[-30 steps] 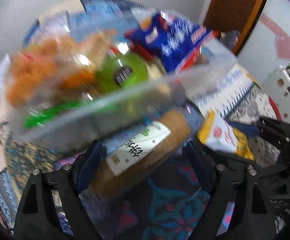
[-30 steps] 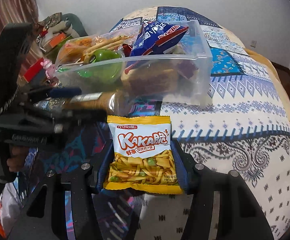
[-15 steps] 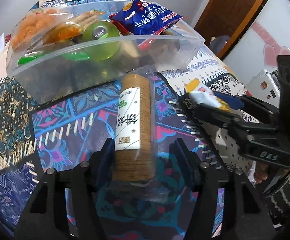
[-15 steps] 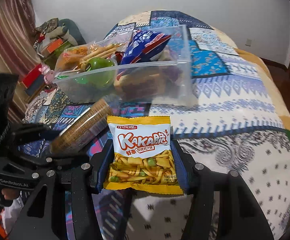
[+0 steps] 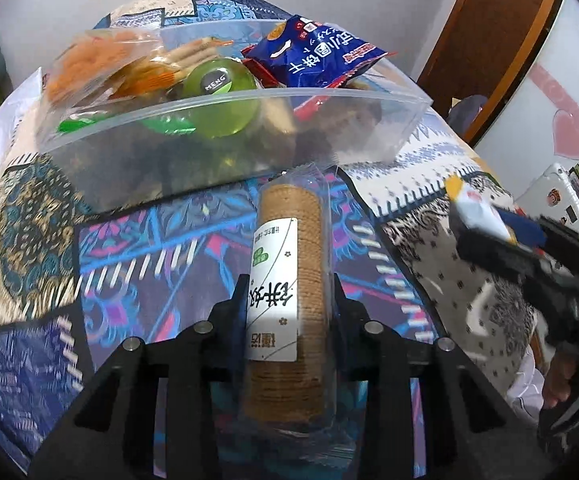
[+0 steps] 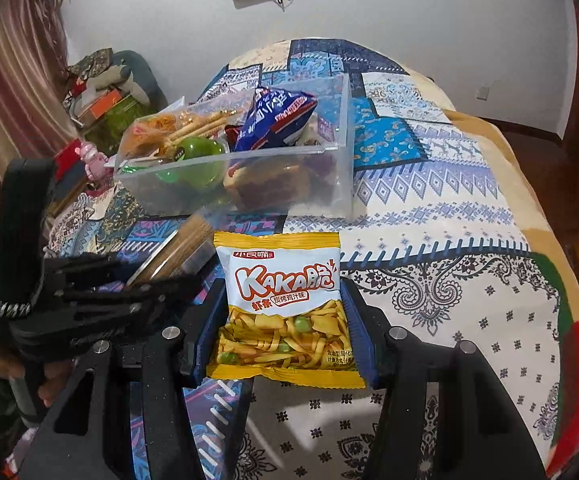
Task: Organize snacks
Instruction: 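Carry the biscuit roll and chip bag into the box and release them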
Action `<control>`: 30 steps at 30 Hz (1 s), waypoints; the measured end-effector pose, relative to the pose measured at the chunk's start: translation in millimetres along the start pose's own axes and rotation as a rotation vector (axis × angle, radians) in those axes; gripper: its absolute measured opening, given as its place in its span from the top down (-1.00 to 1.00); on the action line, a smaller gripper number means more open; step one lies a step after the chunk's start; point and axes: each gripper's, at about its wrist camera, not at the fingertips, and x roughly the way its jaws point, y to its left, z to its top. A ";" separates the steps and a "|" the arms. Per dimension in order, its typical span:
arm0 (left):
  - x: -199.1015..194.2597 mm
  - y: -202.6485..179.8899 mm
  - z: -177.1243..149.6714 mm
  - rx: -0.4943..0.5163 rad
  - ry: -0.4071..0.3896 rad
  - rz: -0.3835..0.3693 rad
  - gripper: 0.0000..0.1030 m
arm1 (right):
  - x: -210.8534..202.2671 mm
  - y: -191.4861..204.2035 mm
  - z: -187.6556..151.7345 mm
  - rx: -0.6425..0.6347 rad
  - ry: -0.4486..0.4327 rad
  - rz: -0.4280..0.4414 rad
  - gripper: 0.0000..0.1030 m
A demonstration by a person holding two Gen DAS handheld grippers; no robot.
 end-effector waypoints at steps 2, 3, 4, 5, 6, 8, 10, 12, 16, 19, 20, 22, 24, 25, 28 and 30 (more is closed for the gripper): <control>-8.7 -2.1 -5.9 -0.014 -0.013 -0.009 0.32 | -2.0 0.9 2.2 0.004 -0.011 0.001 -0.01; -13.8 -1.5 -7.9 -0.022 -0.023 -0.013 0.32 | -3.4 1.7 3.8 0.006 -0.019 0.003 -0.01; -19.7 -1.3 -7.6 -0.029 -0.038 -0.013 0.32 | -4.4 2.6 5.2 0.007 -0.024 0.003 -0.01; -27.6 -2.0 -5.9 -0.033 -0.060 -0.008 0.32 | -6.0 3.6 7.9 0.008 -0.033 0.004 -0.01; -35.6 1.2 -5.1 -0.033 -0.072 -0.006 0.32 | -7.6 4.8 9.8 0.008 -0.041 0.005 -0.01; -49.9 0.4 0.7 -0.033 -0.108 -0.007 0.32 | -11.1 7.4 17.1 0.002 -0.060 0.006 -0.01; -61.3 1.2 7.5 -0.038 -0.136 -0.008 0.32 | -12.9 9.0 23.3 -0.005 -0.077 0.005 -0.01; -72.9 2.8 15.9 -0.044 -0.168 -0.008 0.32 | -14.5 12.0 34.0 -0.009 -0.101 0.005 -0.01; -90.9 13.0 36.1 -0.055 -0.213 -0.005 0.32 | -14.8 18.2 53.4 -0.017 -0.143 0.015 -0.01; -90.3 21.1 58.4 -0.076 -0.240 -0.002 0.32 | -11.4 24.0 69.3 -0.027 -0.172 0.021 -0.01; -89.8 23.9 64.7 -0.083 -0.246 -0.002 0.32 | -9.3 26.0 74.7 -0.029 -0.180 0.023 -0.01; -89.3 31.7 76.3 -0.093 -0.262 0.004 0.32 | -2.7 30.1 86.4 -0.032 -0.193 0.030 -0.01; -86.8 37.2 84.3 -0.099 -0.270 0.009 0.32 | 4.5 32.6 96.1 -0.035 -0.200 0.033 -0.01; -85.0 39.3 87.7 -0.102 -0.271 0.012 0.32 | 8.3 33.5 100.3 -0.035 -0.201 0.035 -0.01; -76.1 48.9 100.6 -0.113 -0.271 0.026 0.32 | 21.4 37.9 111.3 -0.036 -0.200 0.038 -0.01; -68.4 56.4 109.5 -0.125 -0.266 0.032 0.32 | 31.3 40.1 118.3 -0.033 -0.195 0.049 -0.01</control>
